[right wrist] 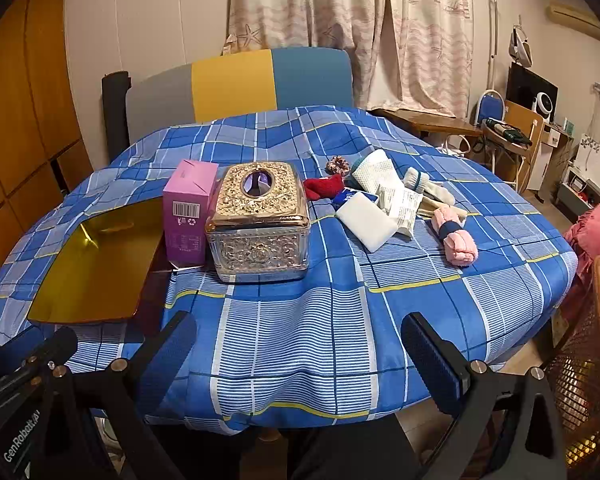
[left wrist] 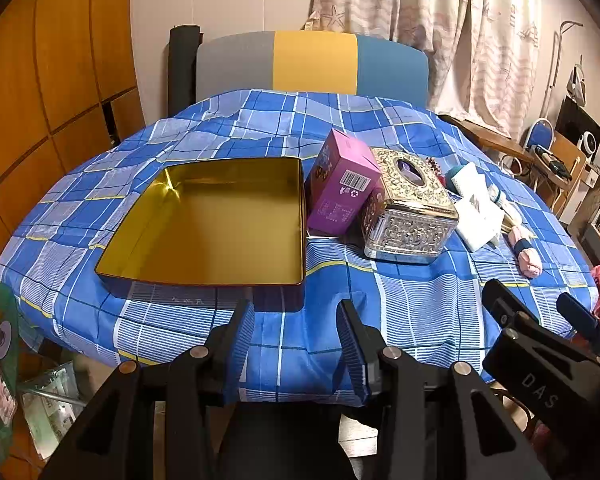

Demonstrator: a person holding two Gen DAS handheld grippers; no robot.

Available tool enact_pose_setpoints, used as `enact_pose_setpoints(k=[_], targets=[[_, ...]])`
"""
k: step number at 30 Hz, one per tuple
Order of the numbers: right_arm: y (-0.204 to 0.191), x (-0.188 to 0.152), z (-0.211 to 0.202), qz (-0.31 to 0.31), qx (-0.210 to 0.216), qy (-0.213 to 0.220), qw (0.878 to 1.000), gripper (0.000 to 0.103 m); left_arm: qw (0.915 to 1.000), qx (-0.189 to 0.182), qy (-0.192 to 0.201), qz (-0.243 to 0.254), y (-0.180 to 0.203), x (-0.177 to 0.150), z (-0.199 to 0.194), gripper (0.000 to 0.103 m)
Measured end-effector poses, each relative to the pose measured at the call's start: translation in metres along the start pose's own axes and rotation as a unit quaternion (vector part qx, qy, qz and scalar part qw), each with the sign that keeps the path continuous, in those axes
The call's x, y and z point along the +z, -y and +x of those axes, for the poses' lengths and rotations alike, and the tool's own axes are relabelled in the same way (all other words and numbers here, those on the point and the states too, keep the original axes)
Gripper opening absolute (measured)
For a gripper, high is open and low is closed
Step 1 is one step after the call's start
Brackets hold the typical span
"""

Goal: Organize soft objects

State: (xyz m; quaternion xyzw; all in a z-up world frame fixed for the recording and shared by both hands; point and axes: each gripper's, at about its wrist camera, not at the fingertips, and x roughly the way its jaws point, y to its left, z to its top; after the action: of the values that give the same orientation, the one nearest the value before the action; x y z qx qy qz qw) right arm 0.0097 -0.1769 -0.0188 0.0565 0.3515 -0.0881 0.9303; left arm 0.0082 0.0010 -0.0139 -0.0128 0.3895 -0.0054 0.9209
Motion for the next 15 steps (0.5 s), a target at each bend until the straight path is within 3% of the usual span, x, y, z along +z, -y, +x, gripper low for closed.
enact_pose_setpoints(k=[15], targets=[[0.0008, -0.0017, 0.0054, 0.001, 0.001, -0.011, 1.0, 0.103, 0.9998, -0.009, -0.018, -0.002, -0.0015, -0.0008, 0.0077, 0.043]])
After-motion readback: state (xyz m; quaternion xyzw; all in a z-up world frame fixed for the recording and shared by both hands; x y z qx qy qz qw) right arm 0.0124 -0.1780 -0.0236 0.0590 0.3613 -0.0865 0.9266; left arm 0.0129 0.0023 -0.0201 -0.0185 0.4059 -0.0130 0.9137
